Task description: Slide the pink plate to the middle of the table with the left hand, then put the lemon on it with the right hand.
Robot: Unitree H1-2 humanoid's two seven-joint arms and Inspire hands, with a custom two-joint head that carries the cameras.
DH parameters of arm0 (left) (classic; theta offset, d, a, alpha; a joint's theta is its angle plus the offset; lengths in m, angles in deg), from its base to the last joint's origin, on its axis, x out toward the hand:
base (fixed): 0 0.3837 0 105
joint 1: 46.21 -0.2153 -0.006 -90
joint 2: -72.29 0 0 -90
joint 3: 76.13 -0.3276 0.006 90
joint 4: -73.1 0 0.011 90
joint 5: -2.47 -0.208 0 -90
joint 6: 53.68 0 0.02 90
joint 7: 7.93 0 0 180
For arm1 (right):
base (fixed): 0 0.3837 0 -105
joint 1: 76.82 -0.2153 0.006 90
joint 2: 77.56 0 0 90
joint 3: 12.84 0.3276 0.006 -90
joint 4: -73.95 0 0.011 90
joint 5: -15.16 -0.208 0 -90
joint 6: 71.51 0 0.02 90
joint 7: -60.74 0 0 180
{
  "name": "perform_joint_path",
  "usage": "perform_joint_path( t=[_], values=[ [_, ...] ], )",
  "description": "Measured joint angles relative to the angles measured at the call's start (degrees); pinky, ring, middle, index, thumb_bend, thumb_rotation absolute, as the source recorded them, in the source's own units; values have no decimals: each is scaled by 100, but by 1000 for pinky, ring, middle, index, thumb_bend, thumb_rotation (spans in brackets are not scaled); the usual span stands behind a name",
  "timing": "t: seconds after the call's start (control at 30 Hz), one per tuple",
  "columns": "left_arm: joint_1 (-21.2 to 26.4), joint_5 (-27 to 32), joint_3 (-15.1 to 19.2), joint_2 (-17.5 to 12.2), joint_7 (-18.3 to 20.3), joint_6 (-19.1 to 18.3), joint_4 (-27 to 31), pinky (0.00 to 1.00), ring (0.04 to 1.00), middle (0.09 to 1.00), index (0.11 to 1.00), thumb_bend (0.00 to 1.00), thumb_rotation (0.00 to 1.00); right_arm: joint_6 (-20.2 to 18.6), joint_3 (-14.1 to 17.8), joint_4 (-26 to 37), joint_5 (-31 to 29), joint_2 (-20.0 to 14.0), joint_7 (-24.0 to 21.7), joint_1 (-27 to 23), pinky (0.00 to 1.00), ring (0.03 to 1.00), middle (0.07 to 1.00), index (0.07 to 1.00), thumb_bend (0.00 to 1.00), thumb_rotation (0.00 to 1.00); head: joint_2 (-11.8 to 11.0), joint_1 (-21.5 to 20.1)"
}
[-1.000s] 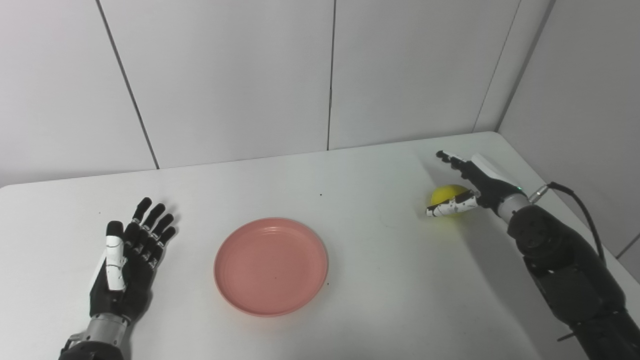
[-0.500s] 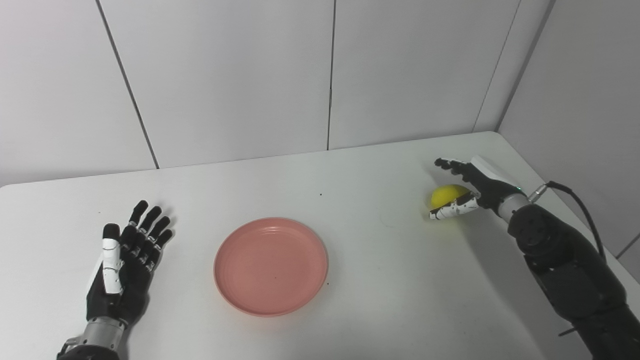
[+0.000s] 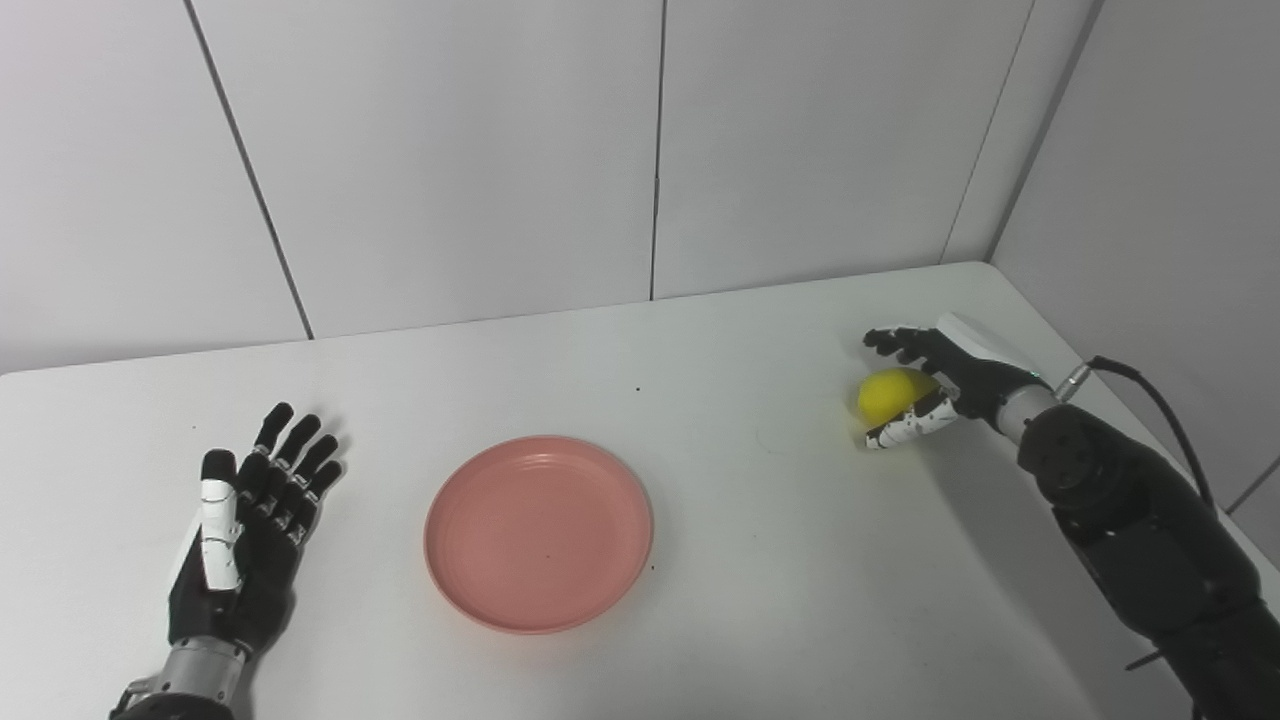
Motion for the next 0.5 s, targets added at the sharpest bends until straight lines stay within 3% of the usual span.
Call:
perform_joint_path(
  t=[0.5],
  values=[
    [-7, 4, 12, -1, 0, -25, 11, 948, 936, 955, 951, 735, 936, 15, -92, -230, 104, -20, 13, -2, 762, 767, 779, 766, 906, 118, 9, 18]
  ],
)
